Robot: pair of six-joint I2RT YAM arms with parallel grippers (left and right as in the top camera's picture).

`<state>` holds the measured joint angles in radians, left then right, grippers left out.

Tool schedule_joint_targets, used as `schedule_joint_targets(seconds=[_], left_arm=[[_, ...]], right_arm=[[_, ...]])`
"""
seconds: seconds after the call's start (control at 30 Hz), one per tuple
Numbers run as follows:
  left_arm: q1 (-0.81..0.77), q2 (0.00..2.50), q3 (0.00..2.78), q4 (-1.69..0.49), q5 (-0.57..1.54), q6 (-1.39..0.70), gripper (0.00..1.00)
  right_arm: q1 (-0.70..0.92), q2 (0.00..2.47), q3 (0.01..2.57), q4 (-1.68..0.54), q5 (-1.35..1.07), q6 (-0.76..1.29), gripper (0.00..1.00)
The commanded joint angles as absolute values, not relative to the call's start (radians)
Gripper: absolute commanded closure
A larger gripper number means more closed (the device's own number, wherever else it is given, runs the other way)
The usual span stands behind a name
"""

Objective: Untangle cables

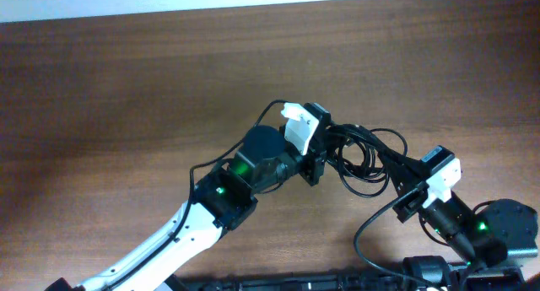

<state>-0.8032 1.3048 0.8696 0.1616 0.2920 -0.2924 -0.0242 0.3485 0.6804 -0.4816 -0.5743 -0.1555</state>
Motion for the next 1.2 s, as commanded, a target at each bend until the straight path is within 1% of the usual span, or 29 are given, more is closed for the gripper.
schedule_joint_targets(seconds=[0.0, 0.03, 0.1, 0.13, 0.17, 0.3, 0.33, 0.4, 0.43, 0.47, 0.5, 0.53, 0.6, 0.7, 0.83, 0.93, 1.03, 1.13, 1.17], left_arm=[[-0.759, 1.295, 0.874, 0.224, 0.451, -0.027, 1.0], [-0.759, 1.295, 0.874, 0.245, 0.499, -0.002, 1.0], [-0.759, 1.295, 0.874, 0.257, 0.535, -0.002, 1.0], [-0.759, 1.295, 0.874, 0.253, 0.535, -0.002, 1.0], [-0.759, 1.295, 0.874, 0.253, 0.535, -0.002, 1.0], [-0.759, 1.295, 0.873, 0.241, 0.527, 0.005, 1.0], [-0.759, 1.295, 0.873, 0.23, 0.527, 0.036, 1.0], [-0.759, 1.295, 0.873, 0.213, 0.522, 0.055, 1.0], [-0.759, 1.295, 0.873, 0.206, 0.51, 0.055, 1.0], [-0.759, 1.295, 0.873, 0.195, 0.492, 0.055, 1.0], [-0.759, 1.295, 0.873, 0.189, 0.483, 0.055, 1.0], [-0.759, 1.295, 0.873, 0.186, 0.481, 0.055, 1.0], [-0.759, 1.295, 0.873, 0.185, 0.426, 0.055, 1.0], [-0.759, 1.295, 0.873, 0.186, 0.395, 0.055, 1.0], [-0.759, 1.295, 0.873, 0.197, 0.383, 0.055, 1.0], [-0.759, 1.295, 0.873, 0.182, 0.23, 0.055, 1.0], [-0.759, 1.295, 0.873, 0.128, -0.081, 0.055, 1.0], [-0.759, 1.295, 0.873, 0.118, -0.097, 0.054, 1.0], [-0.758, 1.293, 0.873, 0.121, -0.102, 0.054, 1.0]], right_arm=[[-0.027, 0.327, 0.697, -0.48, -0.54, -0.149, 0.89], [-0.027, 0.327, 0.697, -0.483, -0.54, -0.149, 0.76], [-0.027, 0.327, 0.697, -0.489, -0.542, -0.149, 0.72], [-0.027, 0.327, 0.697, -0.49, -0.542, -0.149, 0.63], [-0.027, 0.327, 0.697, -0.489, -0.542, -0.15, 0.61], [-0.027, 0.327, 0.697, -0.488, -0.542, -0.15, 0.61], [-0.027, 0.327, 0.697, -0.482, -0.542, -0.149, 0.61], [-0.027, 0.327, 0.697, -0.472, -0.543, -0.149, 0.62], [-0.027, 0.327, 0.697, -0.472, -0.543, -0.149, 0.69], [-0.027, 0.327, 0.697, -0.473, -0.543, -0.149, 0.8], [-0.027, 0.327, 0.697, -0.473, -0.543, -0.149, 0.83], [-0.027, 0.327, 0.697, -0.472, -0.542, -0.149, 0.83], [-0.027, 0.327, 0.697, -0.471, -0.542, -0.149, 0.86], [-0.027, 0.327, 0.697, -0.472, -0.542, -0.149, 0.95], [-0.027, 0.327, 0.697, -0.472, -0.539, -0.149, 0.96], [-0.027, 0.327, 0.697, -0.471, -0.539, -0.149, 0.96], [-0.027, 0.327, 0.697, -0.466, -0.539, -0.141, 0.96], [-0.027, 0.327, 0.697, -0.467, -0.522, -0.141, 0.96], [-0.027, 0.327, 0.697, -0.477, -0.47, -0.109, 0.96]])
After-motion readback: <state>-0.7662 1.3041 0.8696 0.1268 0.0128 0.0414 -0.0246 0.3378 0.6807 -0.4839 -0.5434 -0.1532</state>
